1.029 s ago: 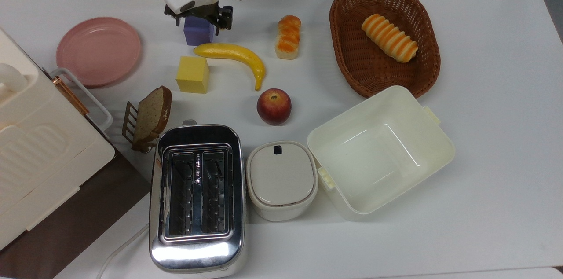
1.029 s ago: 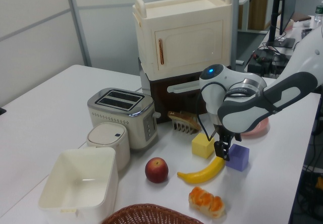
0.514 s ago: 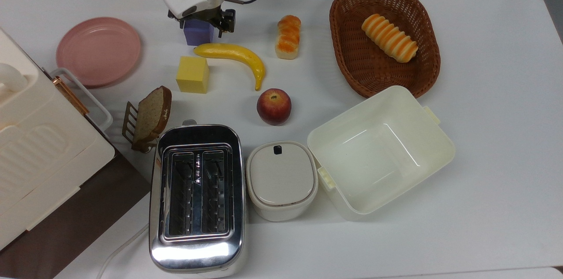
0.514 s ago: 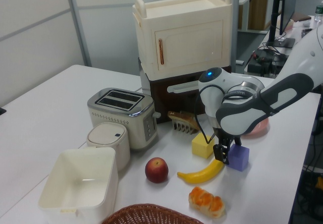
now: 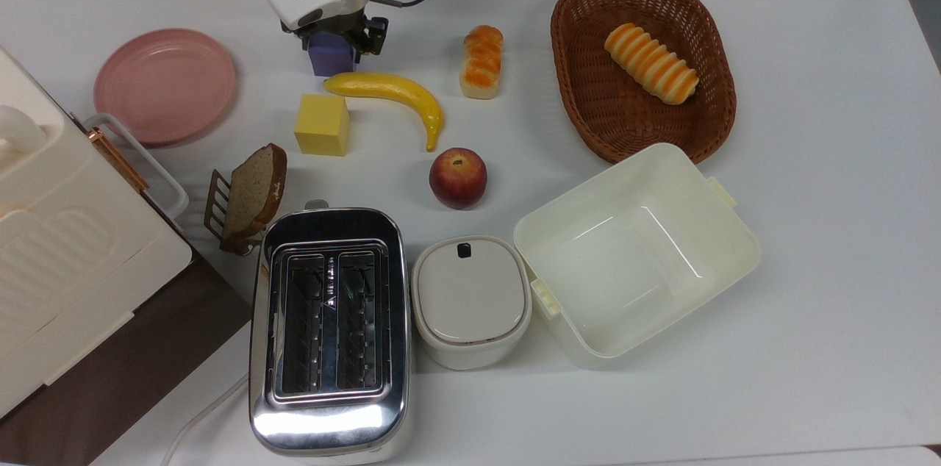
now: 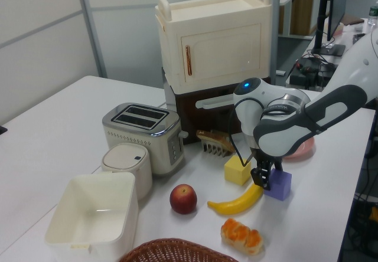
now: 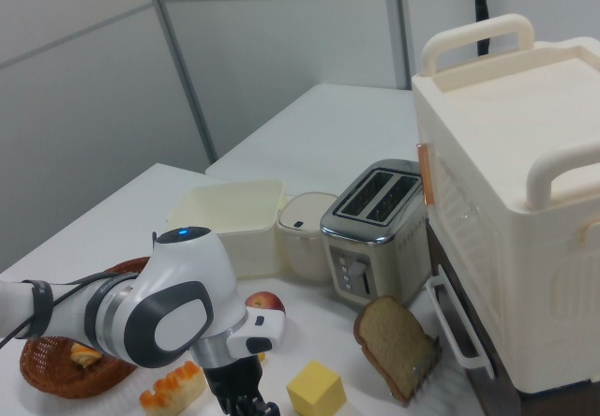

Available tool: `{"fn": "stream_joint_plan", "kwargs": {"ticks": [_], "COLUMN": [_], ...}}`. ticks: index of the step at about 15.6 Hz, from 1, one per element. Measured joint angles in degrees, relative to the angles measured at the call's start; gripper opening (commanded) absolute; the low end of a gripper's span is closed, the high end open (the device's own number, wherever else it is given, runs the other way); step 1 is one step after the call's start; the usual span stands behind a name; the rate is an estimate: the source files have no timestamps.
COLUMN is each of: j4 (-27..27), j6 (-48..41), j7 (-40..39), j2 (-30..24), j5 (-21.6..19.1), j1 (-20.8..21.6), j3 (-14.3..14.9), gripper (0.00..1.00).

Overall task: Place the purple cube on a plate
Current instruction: 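Close the gripper on the purple cube, then lift the purple cube and carry it over the pink plate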

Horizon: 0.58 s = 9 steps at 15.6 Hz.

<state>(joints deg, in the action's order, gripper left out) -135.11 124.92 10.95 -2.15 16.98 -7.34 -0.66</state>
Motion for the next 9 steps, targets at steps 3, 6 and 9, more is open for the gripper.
{"fn": "stream_joint_plan", "kwargs": {"ticks": [3,6,9], "j4": [0.1,0.2,0.5], "j6": [0.0,0.0,0.0], "j7": [0.0,0.0,0.1], "j2": [0.0,0.0,0.0], "j5": [0.0,0.0,0.0], "j1": [-0.1,-0.1,-0.2], "j3": [0.0,0.4,1.6], "gripper": [0.32,0.27,0.26]}}
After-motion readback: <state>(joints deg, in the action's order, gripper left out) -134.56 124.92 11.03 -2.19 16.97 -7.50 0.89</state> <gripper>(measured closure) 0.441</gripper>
